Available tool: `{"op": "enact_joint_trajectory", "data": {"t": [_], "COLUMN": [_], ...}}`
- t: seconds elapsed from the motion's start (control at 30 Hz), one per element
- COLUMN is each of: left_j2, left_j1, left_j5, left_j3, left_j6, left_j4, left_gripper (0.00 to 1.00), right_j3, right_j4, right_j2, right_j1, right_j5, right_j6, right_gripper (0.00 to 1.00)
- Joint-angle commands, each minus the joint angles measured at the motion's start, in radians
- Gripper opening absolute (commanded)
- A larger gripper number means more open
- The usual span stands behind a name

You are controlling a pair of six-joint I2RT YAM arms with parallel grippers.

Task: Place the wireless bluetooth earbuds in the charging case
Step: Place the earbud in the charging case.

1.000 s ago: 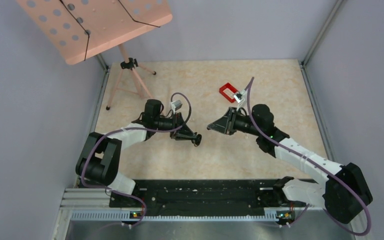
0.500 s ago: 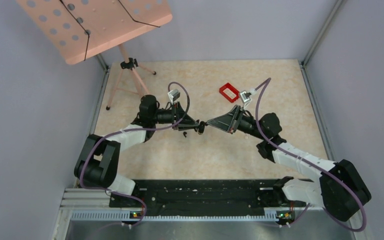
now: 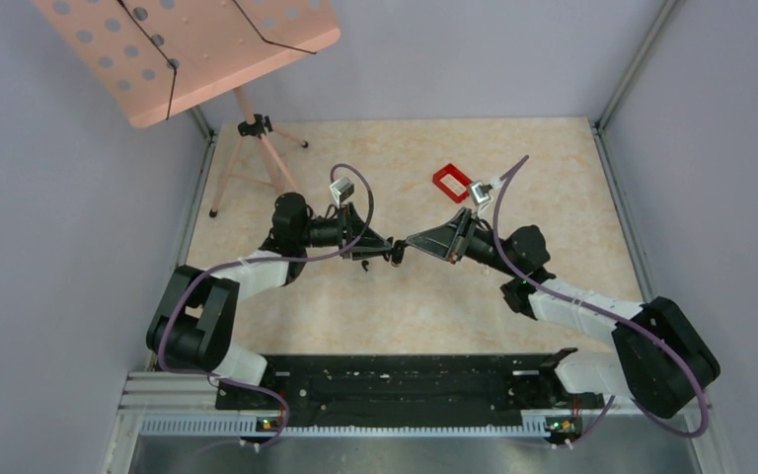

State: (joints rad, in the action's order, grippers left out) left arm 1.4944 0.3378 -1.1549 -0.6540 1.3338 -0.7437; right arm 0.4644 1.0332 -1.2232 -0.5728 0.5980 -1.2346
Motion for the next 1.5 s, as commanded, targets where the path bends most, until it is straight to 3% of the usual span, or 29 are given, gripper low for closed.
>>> {"op": "enact_joint_trajectory", "data": {"t": [0.0, 0.4, 1.0, 1.47], "left_j2": [-0.026, -0.056, -0.08, -0.062], "left_j1": [0.005, 0.014, 0.038, 0.042], "left_j5": [0.004, 0.099, 0.277, 0.281], "left_j3": [0.01, 0.053, 0.163, 0.175], "left_j6": [0.06, 0.109, 0.194, 0.235], "left_j4": [-0.141, -0.168, -0.329, -0.41], "left_gripper": [0.0, 0.0, 0.0, 0.0], "right_j3": [-0.005, -0.031, -0.072, -0.056], "right_j4": [0.119, 0.293, 0.23, 0.316], "right_j2": [-0.048, -0.163, -0.122, -0.223], "right_j1": [0.008, -0.003, -0.096, -0.132], "right_j5": [-0.021, -0.119, -0.393, -0.379], "right_j6": [-0.009, -0.071, -0.086, -0.125], "right_gripper": [0.1, 0.09, 0.08, 0.07]}}
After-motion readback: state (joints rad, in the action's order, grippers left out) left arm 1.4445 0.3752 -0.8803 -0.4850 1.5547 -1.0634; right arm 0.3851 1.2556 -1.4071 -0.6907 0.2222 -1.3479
